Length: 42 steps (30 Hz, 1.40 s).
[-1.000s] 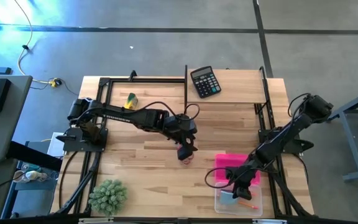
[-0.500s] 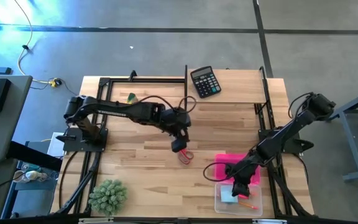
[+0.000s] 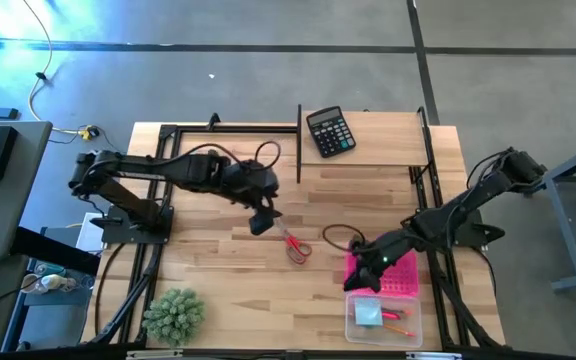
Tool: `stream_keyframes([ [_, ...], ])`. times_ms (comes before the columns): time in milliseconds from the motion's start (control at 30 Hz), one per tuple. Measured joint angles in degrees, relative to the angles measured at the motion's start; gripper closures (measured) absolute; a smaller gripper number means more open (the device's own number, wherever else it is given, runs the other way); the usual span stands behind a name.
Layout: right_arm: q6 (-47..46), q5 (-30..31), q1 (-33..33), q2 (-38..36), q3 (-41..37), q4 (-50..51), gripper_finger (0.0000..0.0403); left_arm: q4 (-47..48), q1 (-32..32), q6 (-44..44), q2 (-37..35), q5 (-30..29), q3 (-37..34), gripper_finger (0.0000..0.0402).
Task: Pack school essentials
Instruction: Put the red scissors into the supply box
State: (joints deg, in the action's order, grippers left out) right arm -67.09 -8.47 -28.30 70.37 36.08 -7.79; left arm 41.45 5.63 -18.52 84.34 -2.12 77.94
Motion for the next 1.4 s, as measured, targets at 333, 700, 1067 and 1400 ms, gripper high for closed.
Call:
stream_keyframes([
  [333, 17.4, 2.6, 9.1, 0.2, 14.7, 17.8, 0.0300, -9.1, 0.1, -7.9, -6.3, 0.8, -15.7, 0.0135],
  [700, 31.4, 8.9, 13.8, 7.8, 36.6, 49.2, 0.0300, -11.6, 1.5, -9.3, -10.1, 4.8, -22.1, 0.0135],
  [1067, 39.0, 11.4, 14.1, 19.7, 42.9, 49.9, 0.0295, -5.9, 11.9, -2.0, -15.6, 10.7, -22.1, 0.0135],
  [1400, 41.4, 8.0, 14.1, 31.2, 47.6, 43.2, 0.0233, -2.6, 21.1, 2.2, -17.9, 10.5, -22.1, 0.0135],
])
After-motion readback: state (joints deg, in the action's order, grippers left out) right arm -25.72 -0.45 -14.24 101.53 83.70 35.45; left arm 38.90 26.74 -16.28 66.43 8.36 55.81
